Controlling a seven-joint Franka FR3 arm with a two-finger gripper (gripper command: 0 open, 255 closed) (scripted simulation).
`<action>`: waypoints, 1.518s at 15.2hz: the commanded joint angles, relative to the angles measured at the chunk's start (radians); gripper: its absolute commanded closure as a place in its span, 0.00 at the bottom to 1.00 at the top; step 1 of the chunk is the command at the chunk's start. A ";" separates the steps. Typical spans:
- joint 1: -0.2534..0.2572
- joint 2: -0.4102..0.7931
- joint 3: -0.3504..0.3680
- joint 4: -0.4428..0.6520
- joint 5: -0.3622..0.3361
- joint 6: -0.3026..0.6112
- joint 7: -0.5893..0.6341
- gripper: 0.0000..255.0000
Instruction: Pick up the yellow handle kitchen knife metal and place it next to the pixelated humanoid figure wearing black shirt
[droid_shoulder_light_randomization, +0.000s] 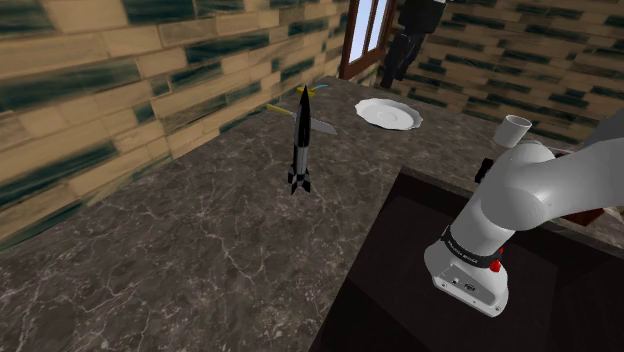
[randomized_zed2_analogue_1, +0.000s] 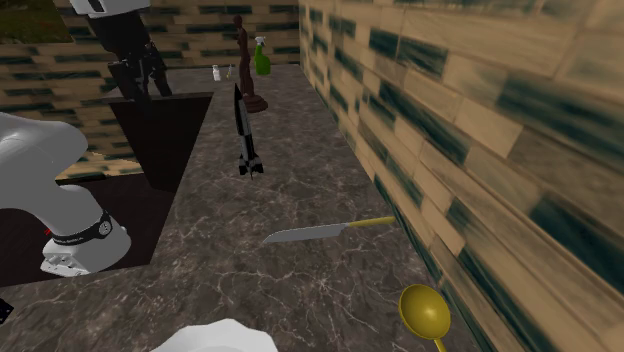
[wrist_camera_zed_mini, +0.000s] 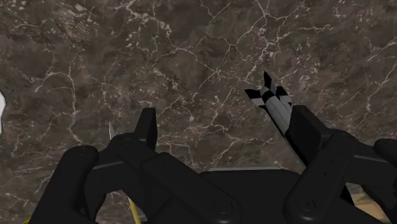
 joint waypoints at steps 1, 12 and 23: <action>0.000 0.000 0.000 0.000 0.000 0.000 0.000 0.00; -0.022 0.395 -0.024 0.102 -0.045 0.252 -0.073 0.00; -0.039 0.824 -0.043 0.360 -0.080 0.384 -0.121 0.00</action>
